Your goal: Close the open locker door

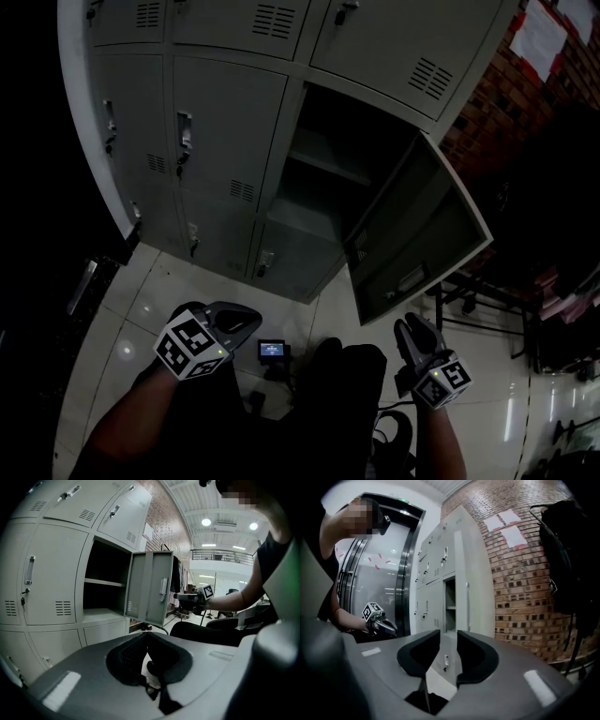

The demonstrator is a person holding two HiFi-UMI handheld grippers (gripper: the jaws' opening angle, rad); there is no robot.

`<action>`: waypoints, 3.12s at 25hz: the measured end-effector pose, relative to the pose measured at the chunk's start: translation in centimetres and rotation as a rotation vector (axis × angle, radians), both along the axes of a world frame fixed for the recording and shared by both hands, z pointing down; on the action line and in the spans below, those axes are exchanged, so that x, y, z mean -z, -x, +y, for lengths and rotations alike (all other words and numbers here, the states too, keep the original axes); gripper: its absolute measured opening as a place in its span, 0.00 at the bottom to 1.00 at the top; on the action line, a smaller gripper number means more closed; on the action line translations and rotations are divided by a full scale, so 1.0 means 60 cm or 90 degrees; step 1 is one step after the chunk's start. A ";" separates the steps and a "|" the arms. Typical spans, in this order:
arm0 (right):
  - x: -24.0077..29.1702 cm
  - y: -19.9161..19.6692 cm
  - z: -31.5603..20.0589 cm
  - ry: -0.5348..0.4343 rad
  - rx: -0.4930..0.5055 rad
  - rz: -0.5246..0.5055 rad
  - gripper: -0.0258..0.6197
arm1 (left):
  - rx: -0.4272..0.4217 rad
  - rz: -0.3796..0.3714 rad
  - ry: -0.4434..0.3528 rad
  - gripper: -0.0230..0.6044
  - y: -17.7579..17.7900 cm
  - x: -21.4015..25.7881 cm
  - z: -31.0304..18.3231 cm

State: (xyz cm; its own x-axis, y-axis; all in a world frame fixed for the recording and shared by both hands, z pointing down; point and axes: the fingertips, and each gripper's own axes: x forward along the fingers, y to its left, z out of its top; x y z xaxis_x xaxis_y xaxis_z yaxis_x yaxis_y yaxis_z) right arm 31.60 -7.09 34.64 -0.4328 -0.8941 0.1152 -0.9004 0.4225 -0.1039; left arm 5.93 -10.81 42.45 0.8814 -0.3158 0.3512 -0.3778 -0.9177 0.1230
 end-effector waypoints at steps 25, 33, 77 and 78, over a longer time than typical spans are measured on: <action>0.057 0.132 -0.106 -0.063 0.200 0.076 0.27 | 0.001 0.006 -0.002 0.06 -0.005 0.013 -0.004; 0.043 0.241 -0.169 -0.090 0.192 0.115 0.24 | 0.005 0.006 0.008 0.06 0.002 0.010 0.003; 0.023 0.347 -0.535 -0.042 -0.009 0.088 0.13 | 0.038 0.046 0.016 0.06 0.043 0.024 0.003; 0.022 0.345 -0.545 -0.041 -0.017 0.086 0.13 | 0.039 0.048 0.016 0.06 0.044 0.025 0.002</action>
State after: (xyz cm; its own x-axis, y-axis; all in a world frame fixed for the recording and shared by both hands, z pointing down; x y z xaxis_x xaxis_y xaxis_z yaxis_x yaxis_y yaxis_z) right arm 10.93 -39.78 33.30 -0.3934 -0.9124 0.1132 -0.9152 0.4003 0.0457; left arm 3.32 -10.69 40.95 0.8851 -0.3617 0.2930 -0.4218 -0.8894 0.1761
